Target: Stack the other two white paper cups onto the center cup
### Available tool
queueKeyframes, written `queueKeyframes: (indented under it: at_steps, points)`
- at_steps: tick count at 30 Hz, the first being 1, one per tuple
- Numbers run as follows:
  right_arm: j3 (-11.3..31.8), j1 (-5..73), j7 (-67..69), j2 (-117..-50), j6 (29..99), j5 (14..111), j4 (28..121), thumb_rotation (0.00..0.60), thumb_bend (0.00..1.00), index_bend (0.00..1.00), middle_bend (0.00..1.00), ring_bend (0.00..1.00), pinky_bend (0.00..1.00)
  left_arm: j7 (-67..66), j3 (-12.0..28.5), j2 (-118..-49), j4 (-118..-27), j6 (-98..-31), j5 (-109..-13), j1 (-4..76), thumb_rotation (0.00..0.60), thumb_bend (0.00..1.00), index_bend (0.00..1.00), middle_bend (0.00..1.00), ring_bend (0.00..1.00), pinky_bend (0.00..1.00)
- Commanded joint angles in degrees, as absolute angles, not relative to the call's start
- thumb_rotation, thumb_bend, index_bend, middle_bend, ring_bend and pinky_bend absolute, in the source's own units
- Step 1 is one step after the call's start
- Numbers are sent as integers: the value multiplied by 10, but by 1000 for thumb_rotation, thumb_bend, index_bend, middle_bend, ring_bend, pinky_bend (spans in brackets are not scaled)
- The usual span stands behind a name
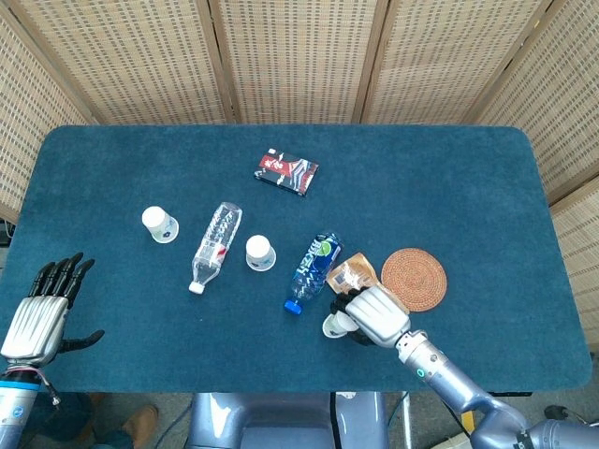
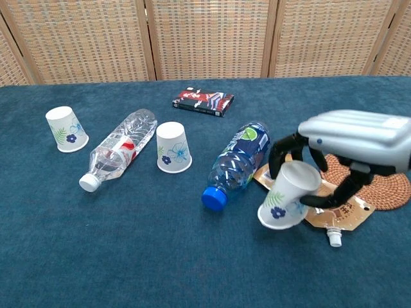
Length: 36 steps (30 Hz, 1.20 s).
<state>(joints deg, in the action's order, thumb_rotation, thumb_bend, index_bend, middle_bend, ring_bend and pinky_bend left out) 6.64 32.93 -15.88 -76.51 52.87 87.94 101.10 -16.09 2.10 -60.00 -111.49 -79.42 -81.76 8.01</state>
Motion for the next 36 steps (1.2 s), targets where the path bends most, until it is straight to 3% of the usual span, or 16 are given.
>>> queueKeyframes:
  at_steps: [1, 8, 13, 22, 34, 36]
  points:
    - [114, 358, -183, -746, 531, 857, 1039, 600, 535, 446, 519, 462, 591, -164, 25, -601, -1116, -789, -809, 84, 600, 0, 0, 0, 0, 0]
    - [211, 458, -273, -765, 468, 701, 1035, 600, 542, 441, 518, 462, 589, -175, 42, -608, -1110, -785, -776, 95, 600, 0, 0, 0, 0, 0]
    - [238, 542, -332, -817, 433, 587, 970, 600, 544, 441, 518, 462, 589, -187, 54, -617, -1105, -789, -750, 99, 600, 0, 0, 0, 0, 0]
    - [235, 675, -406, -917, 422, 427, 843, 600, 545, 441, 518, 462, 589, -188, 63, -618, -1100, -768, -710, 111, 600, 0, 0, 0, 0, 0]
    - [216, 740, -419, -961, 438, 355, 784, 600, 540, 429, 500, 459, 589, -172, 67, -608, -1097, -751, -687, 120, 600, 0, 0, 0, 0, 0]
    - [211, 746, -423, -961, 441, 348, 782, 600, 443, 350, 416, 399, 541, -169, 67, -606, -1098, -751, -686, 121, 600, 0, 0, 0, 0, 0]
